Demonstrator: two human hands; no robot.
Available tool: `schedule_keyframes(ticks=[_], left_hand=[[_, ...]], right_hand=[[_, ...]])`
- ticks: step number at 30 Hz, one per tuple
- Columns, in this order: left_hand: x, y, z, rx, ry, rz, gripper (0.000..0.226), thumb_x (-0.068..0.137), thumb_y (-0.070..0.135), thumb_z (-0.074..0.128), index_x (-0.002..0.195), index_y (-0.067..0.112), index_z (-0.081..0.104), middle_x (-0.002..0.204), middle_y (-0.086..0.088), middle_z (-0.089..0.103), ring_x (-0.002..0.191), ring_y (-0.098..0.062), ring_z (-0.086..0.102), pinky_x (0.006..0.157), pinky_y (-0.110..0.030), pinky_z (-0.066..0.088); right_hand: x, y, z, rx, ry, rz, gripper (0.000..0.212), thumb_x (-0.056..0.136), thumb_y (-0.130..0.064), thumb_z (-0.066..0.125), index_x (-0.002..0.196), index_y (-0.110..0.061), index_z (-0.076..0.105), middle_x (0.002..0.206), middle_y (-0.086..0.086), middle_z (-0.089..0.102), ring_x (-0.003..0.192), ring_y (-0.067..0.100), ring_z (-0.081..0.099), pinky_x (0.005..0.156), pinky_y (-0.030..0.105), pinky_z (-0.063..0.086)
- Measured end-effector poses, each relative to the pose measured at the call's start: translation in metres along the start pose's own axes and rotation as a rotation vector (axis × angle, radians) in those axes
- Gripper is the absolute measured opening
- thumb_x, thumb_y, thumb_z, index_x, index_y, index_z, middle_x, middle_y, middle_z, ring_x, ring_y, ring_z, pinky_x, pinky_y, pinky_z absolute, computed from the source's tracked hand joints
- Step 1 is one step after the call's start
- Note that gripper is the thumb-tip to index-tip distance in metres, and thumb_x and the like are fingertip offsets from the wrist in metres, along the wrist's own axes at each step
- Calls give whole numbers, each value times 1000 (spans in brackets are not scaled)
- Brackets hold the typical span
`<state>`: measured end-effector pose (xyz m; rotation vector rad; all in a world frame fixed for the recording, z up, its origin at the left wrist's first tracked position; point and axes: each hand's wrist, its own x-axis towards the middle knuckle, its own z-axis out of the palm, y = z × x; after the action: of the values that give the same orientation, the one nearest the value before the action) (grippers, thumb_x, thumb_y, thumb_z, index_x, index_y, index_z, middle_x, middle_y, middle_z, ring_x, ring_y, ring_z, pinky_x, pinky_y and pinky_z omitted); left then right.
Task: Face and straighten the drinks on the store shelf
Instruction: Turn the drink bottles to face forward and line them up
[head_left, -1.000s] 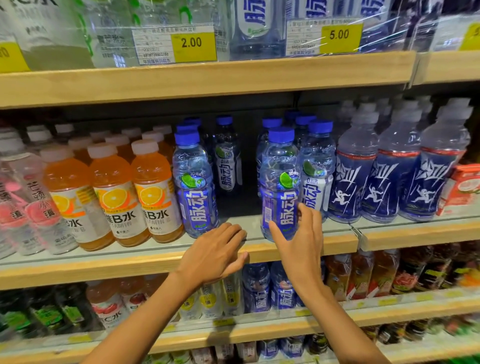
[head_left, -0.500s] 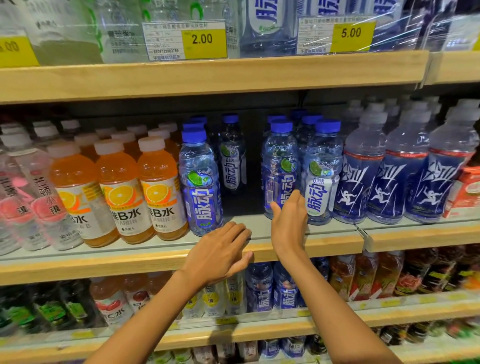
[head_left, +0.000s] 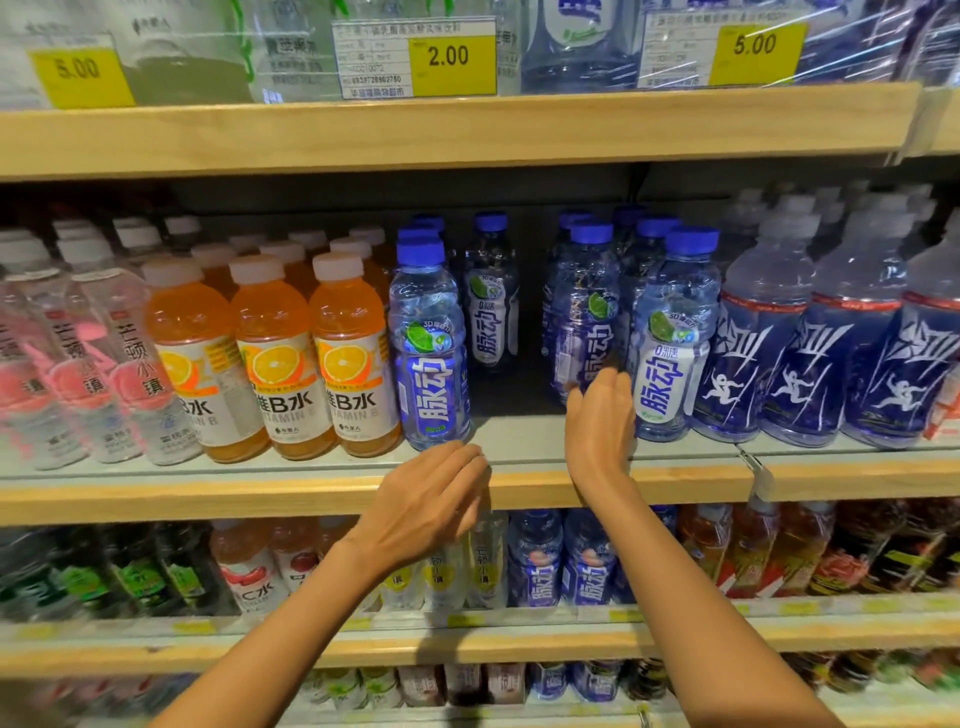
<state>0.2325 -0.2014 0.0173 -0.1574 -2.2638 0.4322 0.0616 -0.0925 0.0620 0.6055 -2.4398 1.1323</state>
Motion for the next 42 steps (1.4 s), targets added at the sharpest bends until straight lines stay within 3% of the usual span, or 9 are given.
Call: schedule_keyframes(ticks=[5, 12, 17, 22, 26, 30, 36, 40, 42], left_hand=[[-35, -27, -4, 175, 48, -17, 32, 97, 27, 41, 113, 4, 58, 105, -17, 71, 90, -30, 70, 80, -38, 55], [-49, -36, 9, 307, 12, 36, 52, 101, 34, 28, 104, 9, 75, 106, -13, 72, 87, -27, 72, 76, -34, 56], [-49, -37, 11, 325, 43, 45, 52, 101, 35, 30, 102, 8, 75, 104, -14, 72, 84, -28, 72, 71, -35, 58], [-50, -38, 13, 341, 54, 55, 50, 100, 35, 31, 104, 9, 74, 104, -14, 72, 83, -28, 73, 70, -36, 58], [-51, -38, 14, 359, 67, 65, 48, 100, 35, 32, 109, 10, 71, 104, -13, 73, 82, -28, 72, 70, -34, 58], [-50, -38, 13, 368, 67, 66, 42, 99, 36, 31, 117, 9, 58, 104, -12, 73, 83, -26, 72, 71, -32, 57], [-48, -38, 10, 345, 45, 38, 49, 100, 35, 32, 106, 8, 73, 104, -13, 72, 83, -27, 72, 72, -33, 57], [-45, -36, 5, 317, 1, 16, 53, 100, 35, 30, 102, 8, 75, 105, -14, 72, 86, -28, 72, 74, -34, 57], [-42, -34, 2, 299, -26, -6, 54, 100, 35, 29, 102, 7, 75, 105, -14, 72, 87, -28, 71, 79, -34, 54]], right_hand=[[-22, -3, -12, 368, -88, -319, 25, 93, -11, 58, 115, 1, 58, 109, 14, 59, 98, 26, 58, 86, 38, 49], [9, -29, 20, 459, -266, -181, 26, 90, -16, 62, 102, 7, 61, 98, 22, 66, 93, 35, 61, 79, 42, 47], [26, -37, 55, 463, -252, -187, 53, 87, -18, 67, 131, 2, 45, 124, 23, 56, 113, 35, 54, 90, 24, 34], [51, -49, 87, 462, -324, -102, 79, 86, -25, 69, 144, 4, 25, 144, 24, 41, 126, 38, 46, 99, 34, 34], [57, -51, 101, 593, -347, -65, 72, 86, -20, 70, 142, 3, 32, 139, 20, 49, 123, 34, 51, 96, 28, 38], [62, -48, 105, 669, -357, -90, 49, 83, -11, 73, 123, 6, 53, 121, 22, 62, 109, 32, 59, 76, 13, 35], [53, -54, 97, 434, -401, -86, 58, 83, -25, 72, 125, 9, 49, 123, 24, 57, 110, 35, 56, 90, 38, 43], [33, -53, 77, 433, -378, -22, 80, 82, -28, 74, 135, 13, 30, 131, 26, 48, 119, 35, 51, 96, 38, 42], [21, -47, 65, 505, -353, -16, 74, 79, -22, 77, 130, 12, 36, 125, 26, 51, 114, 35, 52, 92, 42, 45]])
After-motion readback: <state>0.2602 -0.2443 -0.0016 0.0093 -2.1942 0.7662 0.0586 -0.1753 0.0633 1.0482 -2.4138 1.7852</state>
